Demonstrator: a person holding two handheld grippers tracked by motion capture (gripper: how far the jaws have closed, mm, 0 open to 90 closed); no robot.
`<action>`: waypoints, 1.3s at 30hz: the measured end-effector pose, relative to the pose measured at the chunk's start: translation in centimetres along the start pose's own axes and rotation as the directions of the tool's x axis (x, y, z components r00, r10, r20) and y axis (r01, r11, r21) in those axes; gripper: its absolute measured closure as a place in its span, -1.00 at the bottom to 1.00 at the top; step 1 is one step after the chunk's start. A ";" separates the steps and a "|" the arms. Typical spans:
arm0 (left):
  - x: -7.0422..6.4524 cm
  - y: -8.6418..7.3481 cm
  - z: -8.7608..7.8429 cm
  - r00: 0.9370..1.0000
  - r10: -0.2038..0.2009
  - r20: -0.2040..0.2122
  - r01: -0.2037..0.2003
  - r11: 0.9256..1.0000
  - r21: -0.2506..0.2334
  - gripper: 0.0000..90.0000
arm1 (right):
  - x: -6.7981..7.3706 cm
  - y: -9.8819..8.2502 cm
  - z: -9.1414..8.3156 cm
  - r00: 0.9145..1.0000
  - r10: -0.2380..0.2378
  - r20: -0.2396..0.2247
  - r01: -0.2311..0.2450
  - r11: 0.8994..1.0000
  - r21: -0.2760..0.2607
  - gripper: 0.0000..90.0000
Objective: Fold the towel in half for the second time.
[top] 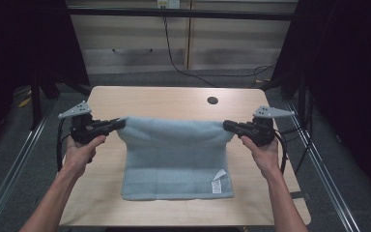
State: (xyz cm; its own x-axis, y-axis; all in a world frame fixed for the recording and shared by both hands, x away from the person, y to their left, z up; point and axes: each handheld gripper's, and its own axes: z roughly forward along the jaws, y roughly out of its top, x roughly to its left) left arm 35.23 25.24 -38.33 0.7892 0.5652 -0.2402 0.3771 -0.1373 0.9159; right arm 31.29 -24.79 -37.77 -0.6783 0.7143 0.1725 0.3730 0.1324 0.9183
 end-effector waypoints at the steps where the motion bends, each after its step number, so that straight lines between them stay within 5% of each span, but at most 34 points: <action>1: -0.3 -0.1 -0.1 1.000 0.005 -0.001 -0.005 1.000 0.007 0.87 | 0.4 -0.4 -0.5 1.000 -0.005 -0.004 0.005 1.000 0.001 0.93; 15: -3.3 -5.0 -2.2 1.000 0.013 0.015 -0.014 0.999 0.045 0.87 | 4.1 -5.3 -2.3 0.999 -0.029 -0.014 0.030 0.995 0.091 0.92; 30: -4.3 -12.4 -3.0 0.998 -0.038 0.057 0.027 0.981 0.192 0.77 | 5.6 -12.2 -2.1 0.995 0.074 -0.067 -0.060 0.981 0.184 0.85; 34: -4.7 -13.1 -3.5 0.995 -0.057 0.086 0.039 0.978 0.203 0.58 | 5.8 -13.0 -2.1 0.993 0.091 -0.078 -0.073 0.975 0.210 0.67; 39: -4.7 -11.8 -4.0 0.994 -0.073 0.076 0.061 0.987 0.149 0.16 | 6.1 -11.9 -2.8 0.993 0.097 -0.063 -0.087 0.986 0.145 0.28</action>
State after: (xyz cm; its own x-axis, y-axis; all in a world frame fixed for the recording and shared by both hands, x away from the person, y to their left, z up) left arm 25.17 27.49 -46.70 0.7939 0.5107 -0.3302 0.4929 -0.2224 0.8412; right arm 20.96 -23.93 -46.65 -0.6773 0.6790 0.2833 0.5189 0.1679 0.8382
